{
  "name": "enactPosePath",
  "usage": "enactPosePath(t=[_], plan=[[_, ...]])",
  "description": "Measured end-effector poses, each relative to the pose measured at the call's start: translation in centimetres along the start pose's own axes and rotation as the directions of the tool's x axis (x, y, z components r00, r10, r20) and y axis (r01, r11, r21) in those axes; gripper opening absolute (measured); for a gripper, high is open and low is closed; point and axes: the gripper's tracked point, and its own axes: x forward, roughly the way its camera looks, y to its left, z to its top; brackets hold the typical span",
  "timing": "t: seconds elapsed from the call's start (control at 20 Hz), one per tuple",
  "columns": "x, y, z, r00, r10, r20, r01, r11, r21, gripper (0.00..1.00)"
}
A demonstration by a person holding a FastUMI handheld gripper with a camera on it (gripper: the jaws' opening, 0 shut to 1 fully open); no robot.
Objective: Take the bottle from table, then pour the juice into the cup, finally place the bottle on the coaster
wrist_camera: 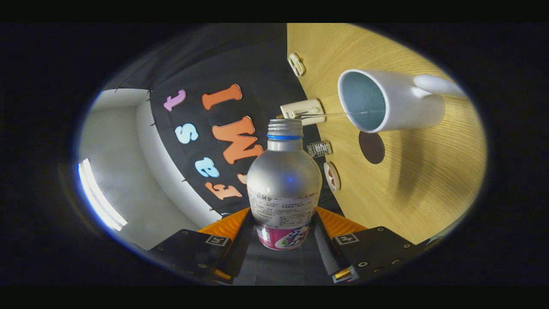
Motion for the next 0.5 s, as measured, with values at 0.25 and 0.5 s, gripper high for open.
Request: enactPosePath(t=[0.25, 0.5], plan=[[-0.31, 0.35, 0.42, 1.000, 0.014, 0.016, -0.014, 0.999, 0.031, 0.74], [-0.23, 0.69, 0.66, 0.999, 0.031, 0.023, -0.032, 0.998, 0.059, 0.74]])
